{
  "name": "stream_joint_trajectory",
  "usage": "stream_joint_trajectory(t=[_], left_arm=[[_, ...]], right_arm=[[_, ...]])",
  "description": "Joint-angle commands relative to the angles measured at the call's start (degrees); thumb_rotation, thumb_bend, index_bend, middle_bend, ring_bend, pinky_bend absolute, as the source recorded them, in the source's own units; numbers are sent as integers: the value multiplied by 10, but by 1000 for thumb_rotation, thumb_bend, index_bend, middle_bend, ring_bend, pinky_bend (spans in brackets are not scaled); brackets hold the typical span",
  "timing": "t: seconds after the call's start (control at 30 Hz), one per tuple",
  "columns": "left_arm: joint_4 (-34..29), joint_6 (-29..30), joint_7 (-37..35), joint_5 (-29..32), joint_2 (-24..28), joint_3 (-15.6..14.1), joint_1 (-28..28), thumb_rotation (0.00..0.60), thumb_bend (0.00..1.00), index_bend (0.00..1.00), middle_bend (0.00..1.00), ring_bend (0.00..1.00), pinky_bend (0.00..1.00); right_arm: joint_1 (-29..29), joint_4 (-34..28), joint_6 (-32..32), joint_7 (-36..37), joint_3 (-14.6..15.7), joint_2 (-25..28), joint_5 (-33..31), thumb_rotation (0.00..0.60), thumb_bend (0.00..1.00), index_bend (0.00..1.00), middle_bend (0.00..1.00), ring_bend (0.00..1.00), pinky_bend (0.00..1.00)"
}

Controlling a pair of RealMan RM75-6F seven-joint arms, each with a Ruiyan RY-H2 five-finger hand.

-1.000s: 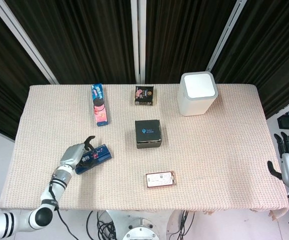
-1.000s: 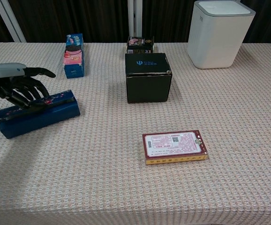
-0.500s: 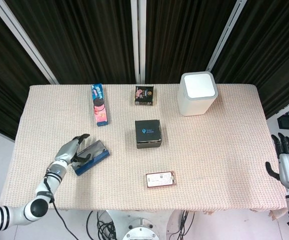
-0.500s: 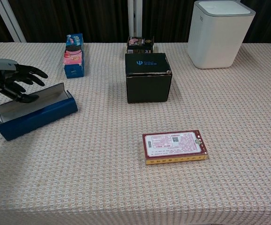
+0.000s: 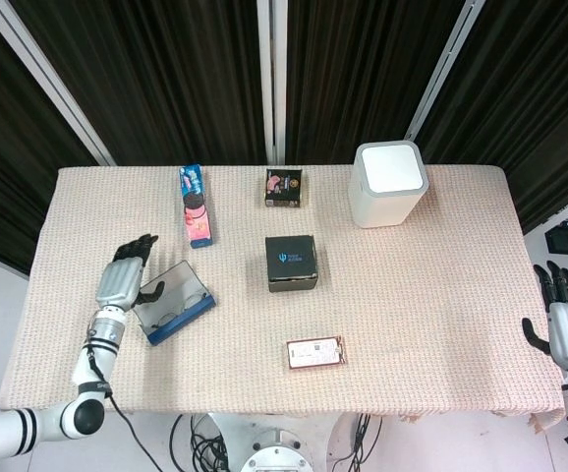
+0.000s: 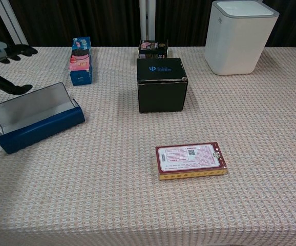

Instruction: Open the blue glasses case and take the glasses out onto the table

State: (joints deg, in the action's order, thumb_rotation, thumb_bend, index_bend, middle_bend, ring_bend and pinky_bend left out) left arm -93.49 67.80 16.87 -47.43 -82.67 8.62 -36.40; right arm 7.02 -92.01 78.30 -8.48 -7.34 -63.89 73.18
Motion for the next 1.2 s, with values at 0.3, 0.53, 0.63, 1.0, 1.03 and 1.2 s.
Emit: stream_joint_trajectory(t=[0.3, 0.53, 0.63, 1.0, 1.03, 1.2], left_arm=[[-40, 41, -4, -165, 26, -60, 42, 600, 318, 8, 97, 0, 62], [-79, 14, -15, -210, 73, -102, 62, 600, 317, 11, 190, 0, 103], [-99, 0, -5, -210, 96, -115, 67, 600, 317, 11, 214, 0, 103], [-177, -51, 37, -140, 165, -130, 72, 600, 399, 25, 272, 0, 104], [-185, -55, 41, -133, 172, -130, 71, 600, 400, 25, 278, 0, 104], [-209, -72, 39, -121, 190, -134, 72, 600, 405, 25, 292, 0, 104]], right_arm=[[-1, -2, 5, 2, 0, 2, 3, 600, 309, 0, 0, 0, 0], [-5, -6, 10, 6, 2, 6, 7, 600, 310, 0, 0, 0, 0], [-7, -9, 14, 8, 2, 9, 10, 600, 310, 0, 0, 0, 0], [-13, -26, 32, 8, 3, 19, 24, 600, 310, 0, 0, 0, 0], [-14, -28, 34, 8, 2, 20, 25, 600, 310, 0, 0, 0, 0], [-16, -33, 37, 9, 3, 24, 27, 600, 309, 0, 0, 0, 0]])
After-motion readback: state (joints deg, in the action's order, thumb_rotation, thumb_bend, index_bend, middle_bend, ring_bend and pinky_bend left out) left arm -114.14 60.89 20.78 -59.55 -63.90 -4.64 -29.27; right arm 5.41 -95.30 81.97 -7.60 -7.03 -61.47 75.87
